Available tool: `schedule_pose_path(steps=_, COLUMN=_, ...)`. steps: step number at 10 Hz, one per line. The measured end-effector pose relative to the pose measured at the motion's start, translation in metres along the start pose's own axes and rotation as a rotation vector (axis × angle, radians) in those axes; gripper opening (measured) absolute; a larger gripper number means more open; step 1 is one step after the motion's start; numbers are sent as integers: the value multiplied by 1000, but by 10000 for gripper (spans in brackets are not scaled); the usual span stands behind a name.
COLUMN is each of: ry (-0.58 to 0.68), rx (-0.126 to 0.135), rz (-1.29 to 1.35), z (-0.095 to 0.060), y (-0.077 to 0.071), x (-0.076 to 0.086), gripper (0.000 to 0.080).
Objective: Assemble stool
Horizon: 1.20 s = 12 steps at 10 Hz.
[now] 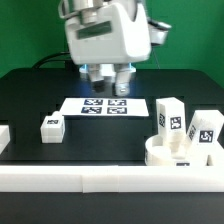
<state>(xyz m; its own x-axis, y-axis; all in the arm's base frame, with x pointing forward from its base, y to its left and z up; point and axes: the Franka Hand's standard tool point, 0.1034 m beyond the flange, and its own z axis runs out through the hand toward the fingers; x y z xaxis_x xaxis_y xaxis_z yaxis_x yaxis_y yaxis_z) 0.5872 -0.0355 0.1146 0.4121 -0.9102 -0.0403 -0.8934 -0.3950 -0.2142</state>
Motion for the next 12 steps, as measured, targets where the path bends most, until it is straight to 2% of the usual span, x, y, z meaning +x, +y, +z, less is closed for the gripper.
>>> schedule_pose_path(steps=5, ry=-1, rx=-3, rz=-20, z=1, y=0, x=-1, gripper=649)
schedule_pose_path(steps=7, ry=22, rx=-33, rz=-243, z=1, y=21, x=27, gripper=649)
schedule_pose_path(steps=9, ry=30, rx=-41, rz=-340, z=-2, y=33, x=42, gripper=649)
schedule_pose_path(steps=10, ry=29, rx=-41, rz=-319, z=-1, y=33, x=40, gripper=649)
schedule_pose_path(steps=12, ry=27, rx=-50, rz=-509, z=-1, y=34, x=41, gripper=649)
